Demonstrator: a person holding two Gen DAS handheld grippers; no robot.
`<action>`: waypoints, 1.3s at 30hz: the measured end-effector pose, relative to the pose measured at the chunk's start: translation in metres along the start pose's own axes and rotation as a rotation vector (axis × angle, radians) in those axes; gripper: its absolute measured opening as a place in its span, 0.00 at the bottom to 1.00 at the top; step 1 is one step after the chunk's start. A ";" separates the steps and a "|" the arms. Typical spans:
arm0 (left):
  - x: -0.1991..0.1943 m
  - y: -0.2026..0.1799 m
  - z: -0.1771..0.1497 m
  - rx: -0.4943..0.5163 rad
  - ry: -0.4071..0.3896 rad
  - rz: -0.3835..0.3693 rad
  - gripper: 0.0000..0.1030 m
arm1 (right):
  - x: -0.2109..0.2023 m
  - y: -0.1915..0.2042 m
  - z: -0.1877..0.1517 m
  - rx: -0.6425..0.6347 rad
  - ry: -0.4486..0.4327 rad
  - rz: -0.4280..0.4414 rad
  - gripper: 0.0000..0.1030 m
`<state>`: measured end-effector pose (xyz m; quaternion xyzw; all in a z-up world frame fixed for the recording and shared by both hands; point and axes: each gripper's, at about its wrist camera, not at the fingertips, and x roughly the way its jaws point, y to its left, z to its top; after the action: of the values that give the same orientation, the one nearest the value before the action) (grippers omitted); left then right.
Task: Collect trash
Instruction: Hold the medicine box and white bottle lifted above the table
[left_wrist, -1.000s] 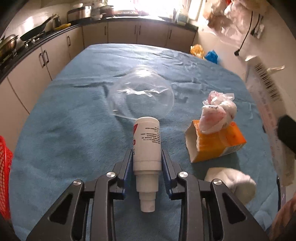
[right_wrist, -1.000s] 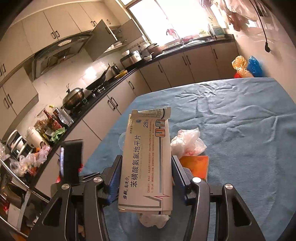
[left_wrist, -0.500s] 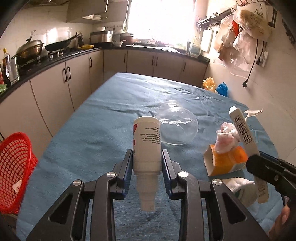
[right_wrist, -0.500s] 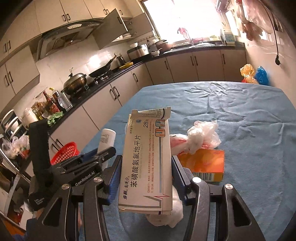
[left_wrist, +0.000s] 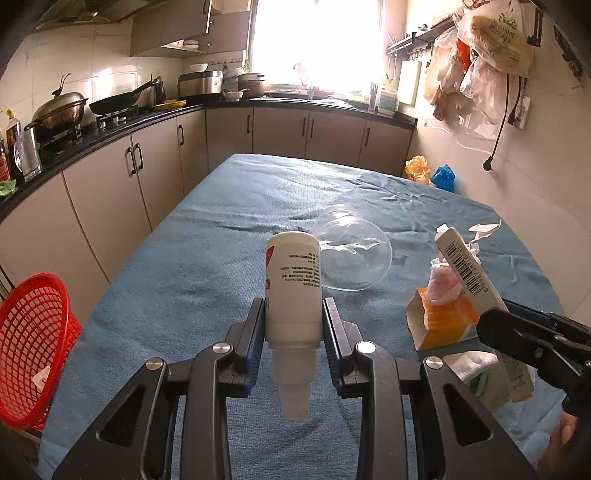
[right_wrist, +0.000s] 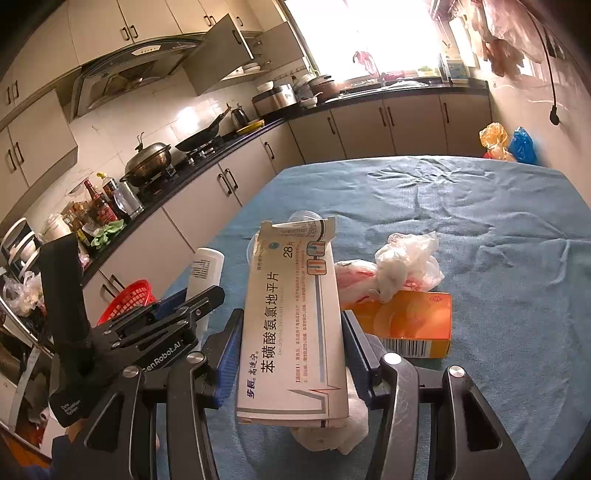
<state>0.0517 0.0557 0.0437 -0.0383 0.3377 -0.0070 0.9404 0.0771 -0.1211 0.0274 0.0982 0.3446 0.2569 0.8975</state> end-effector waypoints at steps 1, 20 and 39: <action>0.000 0.000 0.000 0.000 -0.001 0.001 0.28 | 0.000 0.000 0.000 0.002 -0.001 0.000 0.54; 0.006 -0.001 0.001 0.003 0.022 0.017 0.28 | -0.007 0.000 0.001 0.021 -0.011 0.017 0.54; 0.014 0.000 -0.001 0.003 0.042 0.030 0.28 | -0.010 0.000 0.002 0.046 -0.015 0.030 0.54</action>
<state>0.0622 0.0551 0.0339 -0.0316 0.3578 0.0059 0.9332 0.0721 -0.1263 0.0349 0.1260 0.3424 0.2617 0.8935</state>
